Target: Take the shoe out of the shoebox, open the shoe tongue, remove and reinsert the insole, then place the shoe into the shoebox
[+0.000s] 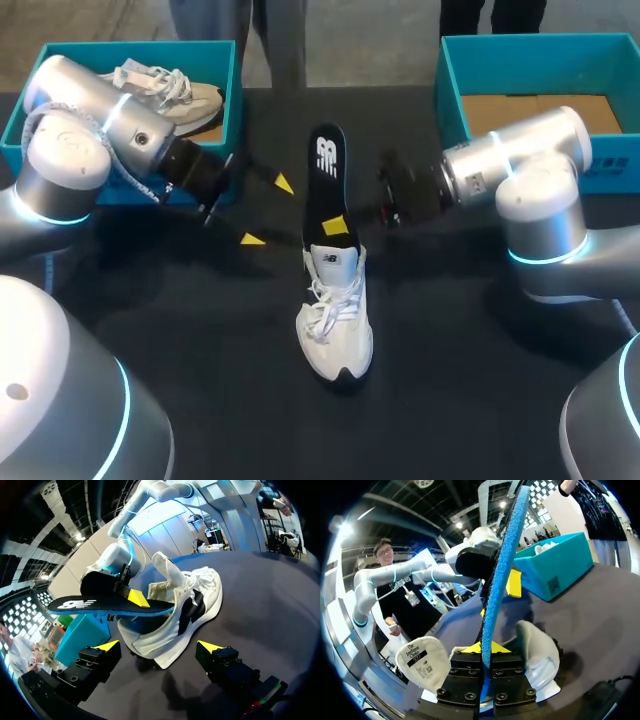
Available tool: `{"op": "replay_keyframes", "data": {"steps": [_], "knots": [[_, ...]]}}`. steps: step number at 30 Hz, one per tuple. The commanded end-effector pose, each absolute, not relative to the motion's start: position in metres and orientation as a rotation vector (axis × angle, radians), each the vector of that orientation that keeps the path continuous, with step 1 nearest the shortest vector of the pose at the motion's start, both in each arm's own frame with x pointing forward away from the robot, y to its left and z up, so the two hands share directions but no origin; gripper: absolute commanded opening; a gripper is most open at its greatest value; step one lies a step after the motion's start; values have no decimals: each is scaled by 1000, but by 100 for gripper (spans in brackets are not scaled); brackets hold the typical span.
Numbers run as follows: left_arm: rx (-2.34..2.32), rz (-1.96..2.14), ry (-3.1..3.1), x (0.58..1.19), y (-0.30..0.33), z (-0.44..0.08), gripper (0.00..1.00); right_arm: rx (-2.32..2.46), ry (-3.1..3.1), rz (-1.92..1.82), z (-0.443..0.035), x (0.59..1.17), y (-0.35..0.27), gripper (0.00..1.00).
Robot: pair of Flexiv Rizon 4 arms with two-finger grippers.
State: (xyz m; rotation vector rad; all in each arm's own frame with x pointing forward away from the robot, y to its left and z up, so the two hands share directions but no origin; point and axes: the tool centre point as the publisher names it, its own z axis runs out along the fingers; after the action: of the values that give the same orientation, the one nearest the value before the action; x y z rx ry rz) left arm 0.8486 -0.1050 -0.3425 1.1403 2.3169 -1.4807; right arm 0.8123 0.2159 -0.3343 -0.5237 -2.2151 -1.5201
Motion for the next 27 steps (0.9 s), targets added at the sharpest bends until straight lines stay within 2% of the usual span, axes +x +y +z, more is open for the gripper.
{"op": "replay_keyframes", "data": {"steps": [1, 19, 20, 21, 22, 27], "knots": [[1159, -1480, 2326, 852, -109, -345, 100, -537, -2215, -1515, -337, 804, 216, 0], [1206, -1446, 2318, 853, -111, -337, 100, -570, -2191, -1492, -345, 792, 220, 0], [1208, -1448, 2317, 853, -112, -337, 100, -571, -2192, -1494, -344, 792, 219, 3], [1209, -1450, 2317, 853, -113, -338, 100, -571, -2197, -1497, -342, 793, 218, 16], [1210, -1452, 2317, 852, -114, -338, 100, -570, -2203, -1500, -340, 795, 218, 21], [1216, -1458, 2318, 852, -114, -340, 100, -565, -2228, -1499, -334, 801, 215, 30]]}}
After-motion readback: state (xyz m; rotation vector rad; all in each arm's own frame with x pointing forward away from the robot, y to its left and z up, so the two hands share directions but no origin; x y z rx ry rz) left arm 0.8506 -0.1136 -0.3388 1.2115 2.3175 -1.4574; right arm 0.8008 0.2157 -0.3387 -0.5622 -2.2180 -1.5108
